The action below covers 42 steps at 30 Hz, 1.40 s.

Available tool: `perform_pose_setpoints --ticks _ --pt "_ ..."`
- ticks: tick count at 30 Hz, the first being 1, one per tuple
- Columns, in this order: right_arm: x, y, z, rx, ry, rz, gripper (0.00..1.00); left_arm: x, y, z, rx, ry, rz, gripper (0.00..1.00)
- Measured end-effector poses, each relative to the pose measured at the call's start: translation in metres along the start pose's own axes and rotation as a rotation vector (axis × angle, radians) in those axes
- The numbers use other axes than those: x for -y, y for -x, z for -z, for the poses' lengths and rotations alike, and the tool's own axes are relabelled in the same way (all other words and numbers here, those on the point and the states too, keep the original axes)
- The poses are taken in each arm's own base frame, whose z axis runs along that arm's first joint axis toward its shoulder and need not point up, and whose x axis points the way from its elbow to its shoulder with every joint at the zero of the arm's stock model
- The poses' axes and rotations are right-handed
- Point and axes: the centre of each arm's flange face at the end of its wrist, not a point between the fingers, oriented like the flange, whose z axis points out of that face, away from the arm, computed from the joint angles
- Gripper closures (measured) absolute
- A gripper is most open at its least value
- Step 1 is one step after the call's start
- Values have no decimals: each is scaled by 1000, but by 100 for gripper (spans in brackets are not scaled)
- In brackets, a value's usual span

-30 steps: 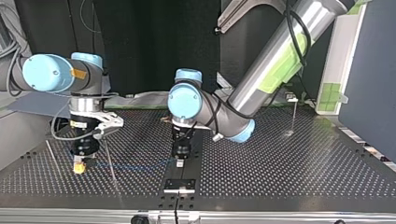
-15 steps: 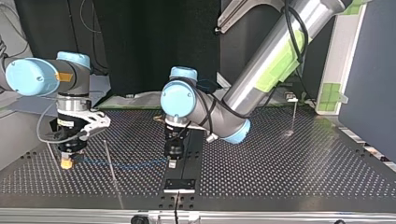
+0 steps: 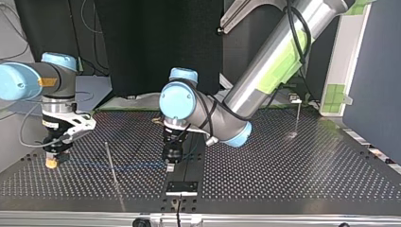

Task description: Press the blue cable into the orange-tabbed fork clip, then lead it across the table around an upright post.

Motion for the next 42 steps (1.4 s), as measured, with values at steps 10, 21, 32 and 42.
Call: perform_pose_setpoints --ticks 10,21,32,42 --pt "-22 6 -3 16 27 8 100 13 -17 -7 -33 -19 8 100" --pt "-31 52 -6 90 41 11 100 18 -44 -12 -61 -33 18 100" --pt "-33 134 -3 220 42 17 100 22 -90 -15 -115 -42 -2 100" --pt "-41 193 0 293 49 22 100 20 -103 -10 -134 -40 10 75"
